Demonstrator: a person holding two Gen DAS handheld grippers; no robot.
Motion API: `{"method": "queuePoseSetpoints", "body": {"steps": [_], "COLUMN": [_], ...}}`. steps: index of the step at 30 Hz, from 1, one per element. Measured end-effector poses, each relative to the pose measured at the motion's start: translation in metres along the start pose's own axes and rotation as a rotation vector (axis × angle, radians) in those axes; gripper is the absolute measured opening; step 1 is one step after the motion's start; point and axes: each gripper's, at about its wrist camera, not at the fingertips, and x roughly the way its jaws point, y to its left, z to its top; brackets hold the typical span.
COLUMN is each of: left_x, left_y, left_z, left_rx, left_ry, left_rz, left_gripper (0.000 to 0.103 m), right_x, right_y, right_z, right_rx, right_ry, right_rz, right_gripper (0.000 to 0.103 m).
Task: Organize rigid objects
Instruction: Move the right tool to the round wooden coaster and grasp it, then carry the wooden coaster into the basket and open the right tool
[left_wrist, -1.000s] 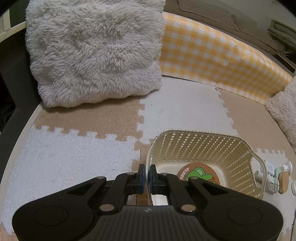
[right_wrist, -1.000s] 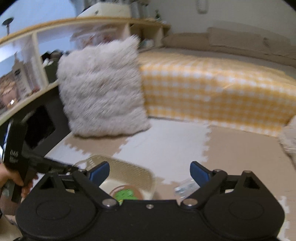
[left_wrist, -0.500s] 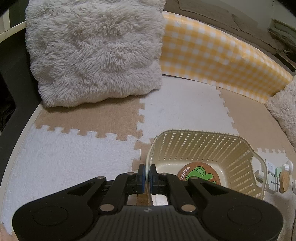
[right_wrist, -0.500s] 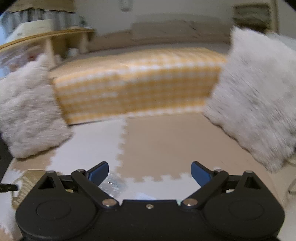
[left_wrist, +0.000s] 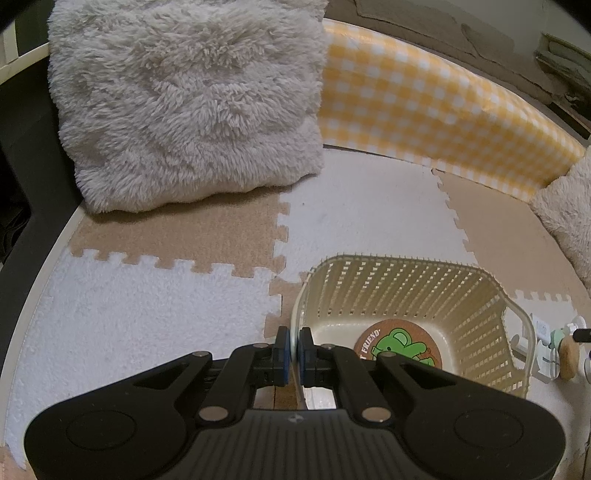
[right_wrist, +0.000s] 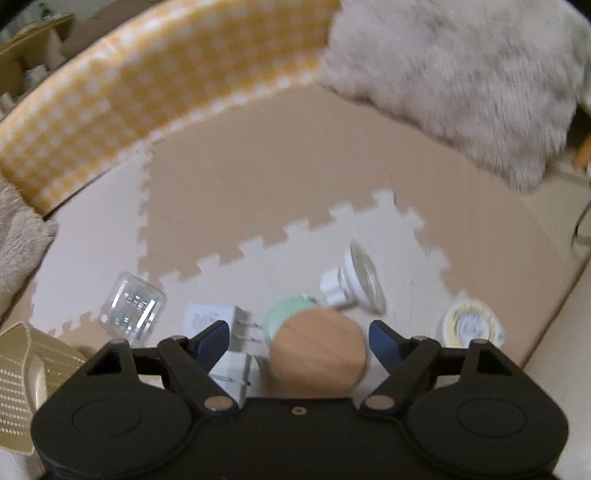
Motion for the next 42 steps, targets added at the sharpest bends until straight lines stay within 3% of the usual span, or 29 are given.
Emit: {"method": "queuePoseSetpoints", "body": {"steps": [11,20,25,30,36,42], "left_x": [0.000,0.000,0.000,0.000,0.000,0.000], "left_y": [0.001,0.001,0.001,0.001,0.001,0.001], "left_z": [0.000,0.000,0.000,0.000,0.001,0.001], "left_rx": [0.002,0.002,0.001,0.002,0.004,0.004], "left_ry": [0.001,0.002,0.002,0.003,0.003,0.003], "left_rz": [0.000,0.000,0.000,0.001,0.003,0.003], "left_gripper": [0.005,0.005,0.005,0.005,0.005,0.005], "right_x": [0.022,0.008,-0.031,-0.064,-0.092,-0.102], "right_y": [-0.010,-0.006,0.008,0.039,0.091,0.152], "right_z": [-0.006,0.000,0.010,0.006,-0.007,-0.027], "right_rx": [0.062,0.068,0.058,-0.045,-0.222,-0.420], "right_ry": [0.066,-0.003,-0.138,-0.226,-0.281,-0.269], "right_rz": [-0.013,-0.050,0.044,0.158,0.297,0.407], "right_gripper": [0.072,0.068,0.068,0.068,0.068,0.068]}}
